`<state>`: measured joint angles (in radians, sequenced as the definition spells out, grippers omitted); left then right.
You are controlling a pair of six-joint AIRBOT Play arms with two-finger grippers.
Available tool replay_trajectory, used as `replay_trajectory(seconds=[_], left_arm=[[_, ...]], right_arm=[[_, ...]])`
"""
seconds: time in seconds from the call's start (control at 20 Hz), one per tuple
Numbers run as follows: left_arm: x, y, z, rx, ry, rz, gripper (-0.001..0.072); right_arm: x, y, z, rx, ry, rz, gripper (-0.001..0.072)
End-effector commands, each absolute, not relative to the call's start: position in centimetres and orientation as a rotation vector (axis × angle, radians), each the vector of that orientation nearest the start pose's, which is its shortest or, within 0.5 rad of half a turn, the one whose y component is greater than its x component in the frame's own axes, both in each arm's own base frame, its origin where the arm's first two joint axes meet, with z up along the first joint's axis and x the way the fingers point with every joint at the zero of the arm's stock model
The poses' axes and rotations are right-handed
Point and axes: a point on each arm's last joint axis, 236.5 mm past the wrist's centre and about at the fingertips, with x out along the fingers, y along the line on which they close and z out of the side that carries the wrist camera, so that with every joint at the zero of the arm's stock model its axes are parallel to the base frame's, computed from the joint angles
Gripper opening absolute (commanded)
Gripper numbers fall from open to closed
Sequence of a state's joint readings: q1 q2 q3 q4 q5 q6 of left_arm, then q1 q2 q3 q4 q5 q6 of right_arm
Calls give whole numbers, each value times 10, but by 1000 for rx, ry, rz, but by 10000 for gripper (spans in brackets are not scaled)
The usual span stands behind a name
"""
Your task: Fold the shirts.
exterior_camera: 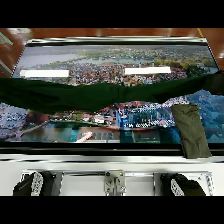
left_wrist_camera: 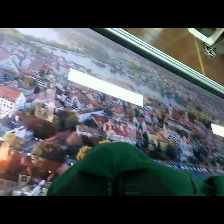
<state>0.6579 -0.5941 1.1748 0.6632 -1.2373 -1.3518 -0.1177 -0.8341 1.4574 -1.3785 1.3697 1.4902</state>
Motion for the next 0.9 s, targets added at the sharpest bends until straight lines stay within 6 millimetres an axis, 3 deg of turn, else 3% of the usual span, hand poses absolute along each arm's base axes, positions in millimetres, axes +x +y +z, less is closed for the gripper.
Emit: replay_trajectory(seconds=[0.0, 0.15, 0.3, 0.4, 0.6, 0.85], left_arm=[[274, -19, 289, -467, 487, -213, 41], [271, 1, 225, -467, 654, -117, 40], [272, 8, 147, -582, 790, -78, 40], [274, 7, 106, -675, 833, -61, 40], [285, 8, 50, -870, 834, -14, 40], [322, 36, 13, -1037, 771, 108, 41]], right_arm=[[292, 19, 264, 114, 783, 114, 65], [276, 22, 224, 139, 934, 117, 65], [276, 22, 156, 187, 1076, 102, 65], [288, 21, 115, 219, 1088, 85, 65], [327, 34, 66, 370, 1035, 92, 65], [387, 49, 19, 608, 1012, 77, 65]])
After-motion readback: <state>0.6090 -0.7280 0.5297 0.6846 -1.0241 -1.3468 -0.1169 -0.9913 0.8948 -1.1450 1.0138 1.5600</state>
